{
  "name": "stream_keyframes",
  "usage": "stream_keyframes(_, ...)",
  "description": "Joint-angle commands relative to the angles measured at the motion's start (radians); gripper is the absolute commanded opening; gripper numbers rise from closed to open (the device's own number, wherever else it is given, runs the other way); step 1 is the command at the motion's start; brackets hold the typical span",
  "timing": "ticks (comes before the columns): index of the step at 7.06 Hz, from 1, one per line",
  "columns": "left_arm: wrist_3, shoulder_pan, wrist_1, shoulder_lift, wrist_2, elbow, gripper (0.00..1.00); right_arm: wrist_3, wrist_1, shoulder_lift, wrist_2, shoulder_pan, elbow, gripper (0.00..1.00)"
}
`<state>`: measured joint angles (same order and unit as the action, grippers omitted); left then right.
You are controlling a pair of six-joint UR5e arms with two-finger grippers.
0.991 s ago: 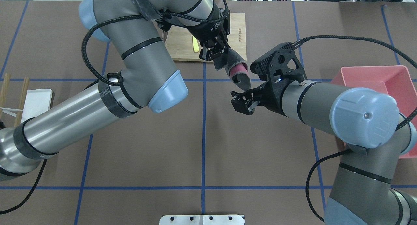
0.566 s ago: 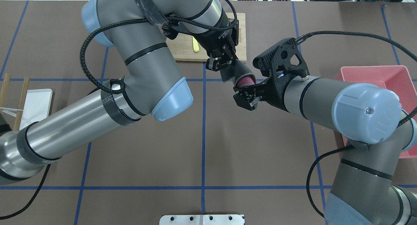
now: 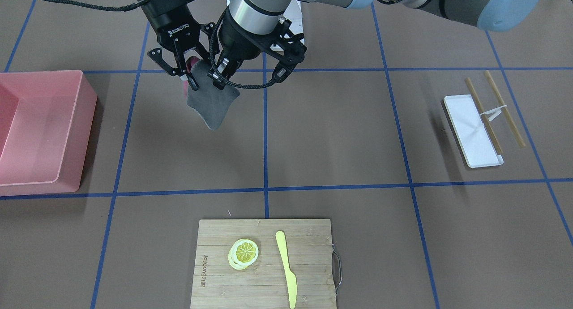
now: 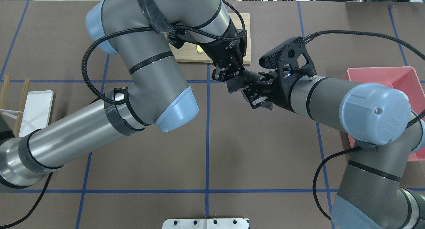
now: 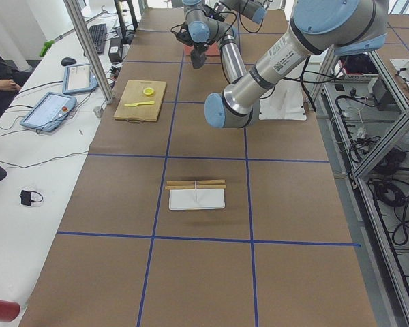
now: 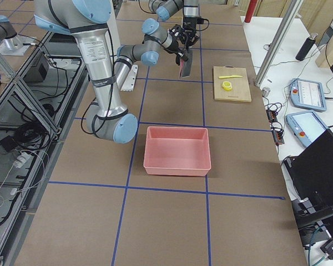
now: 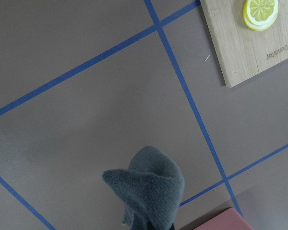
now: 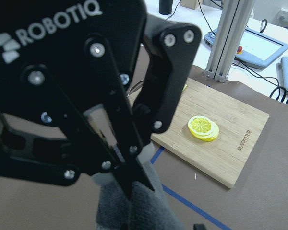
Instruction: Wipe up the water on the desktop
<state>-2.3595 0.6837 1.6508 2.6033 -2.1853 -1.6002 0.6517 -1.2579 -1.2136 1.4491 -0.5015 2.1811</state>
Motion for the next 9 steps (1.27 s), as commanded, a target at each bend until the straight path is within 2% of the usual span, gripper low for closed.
stream_keyframes(1,0.000,0.000,0.000,-0.003,-0.001,-0.003,0.00,-0.006,0.000,-0.003,0.004,-0.002,0.000,0.50)
stream_keyframes(4,0.002,0.003,0.000,-0.009,-0.002,-0.012,0.00,-0.010,0.000,-0.010,0.007,-0.002,0.002,0.57)
stream_keyframes(9,0.023,0.005,0.001,-0.040,-0.001,-0.024,0.00,-0.009,0.002,-0.011,0.007,-0.002,0.006,0.57)
